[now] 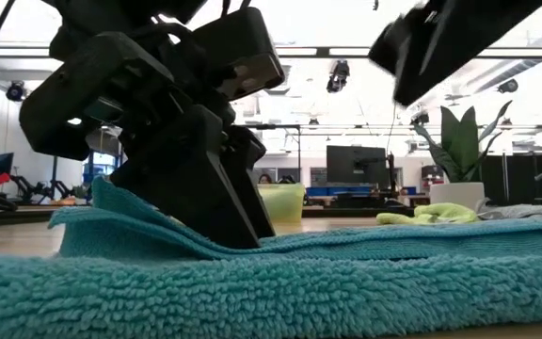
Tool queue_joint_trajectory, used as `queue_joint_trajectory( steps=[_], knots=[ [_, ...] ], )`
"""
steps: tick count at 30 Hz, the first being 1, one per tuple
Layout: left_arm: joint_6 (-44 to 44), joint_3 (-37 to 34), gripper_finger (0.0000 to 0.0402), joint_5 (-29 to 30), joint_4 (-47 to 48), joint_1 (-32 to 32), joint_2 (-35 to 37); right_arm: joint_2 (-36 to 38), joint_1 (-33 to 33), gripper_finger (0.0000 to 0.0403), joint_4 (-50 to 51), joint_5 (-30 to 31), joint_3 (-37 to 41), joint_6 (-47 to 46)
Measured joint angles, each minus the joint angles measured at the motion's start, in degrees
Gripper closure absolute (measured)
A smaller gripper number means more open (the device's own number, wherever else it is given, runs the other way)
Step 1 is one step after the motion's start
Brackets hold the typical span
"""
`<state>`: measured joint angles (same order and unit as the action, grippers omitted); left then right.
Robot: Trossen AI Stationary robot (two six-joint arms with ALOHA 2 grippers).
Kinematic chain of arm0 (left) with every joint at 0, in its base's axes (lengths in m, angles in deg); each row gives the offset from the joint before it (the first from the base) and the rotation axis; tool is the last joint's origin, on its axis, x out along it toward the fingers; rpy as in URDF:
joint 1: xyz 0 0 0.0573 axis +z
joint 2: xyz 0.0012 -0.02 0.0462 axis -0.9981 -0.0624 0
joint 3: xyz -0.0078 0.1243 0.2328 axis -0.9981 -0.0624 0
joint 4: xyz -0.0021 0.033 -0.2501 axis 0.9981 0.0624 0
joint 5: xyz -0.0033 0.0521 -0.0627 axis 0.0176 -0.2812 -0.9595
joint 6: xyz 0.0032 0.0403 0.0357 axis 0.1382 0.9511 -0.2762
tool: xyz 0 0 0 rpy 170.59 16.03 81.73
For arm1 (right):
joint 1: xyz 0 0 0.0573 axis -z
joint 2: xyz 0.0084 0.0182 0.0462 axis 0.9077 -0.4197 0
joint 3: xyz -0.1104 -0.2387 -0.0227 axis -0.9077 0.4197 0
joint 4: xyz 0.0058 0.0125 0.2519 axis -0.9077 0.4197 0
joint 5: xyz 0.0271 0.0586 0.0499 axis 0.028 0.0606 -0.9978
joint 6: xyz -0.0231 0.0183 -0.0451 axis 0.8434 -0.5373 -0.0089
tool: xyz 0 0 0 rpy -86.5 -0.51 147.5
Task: Roll microfiber towels into tight, uniform cylinder then place into a basket
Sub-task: Roll the light blue towel
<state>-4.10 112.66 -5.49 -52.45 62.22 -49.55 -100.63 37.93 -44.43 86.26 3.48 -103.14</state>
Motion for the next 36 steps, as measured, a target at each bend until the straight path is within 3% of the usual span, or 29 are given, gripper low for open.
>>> queue_joint_trajectory(
  steps=[3,9,20,28,36],
  knots=[
    [0.0,-0.1,0.0233,1.2,0.0,-0.2,0.0,-0.2,4.7,0.0214,-0.2,-5.7,1.9,-0.3],
    [0.0,-1.2,0.0233,3.8,-0.6,-1.0,0.1,-3.1,10.7,0.0182,-10.0,-18.9,5.8,0.4],
    [0.0,-1.9,0.0233,5.1,-3.9,-2.2,0.1,-10.3,9.4,0.0192,-20.7,-19.3,8.7,1.2],
    [0.0,-1.9,0.0233,5.1,-4.0,-2.4,0.1,-12.1,9.3,0.0198,-21.5,-19.4,8.4,1.6],
    [0.0,-1.9,0.0233,5.4,-4.0,-2.4,0.0,-12.1,8.6,0.0198,-21.8,-24.3,8.2,-2.1]
  ],
)
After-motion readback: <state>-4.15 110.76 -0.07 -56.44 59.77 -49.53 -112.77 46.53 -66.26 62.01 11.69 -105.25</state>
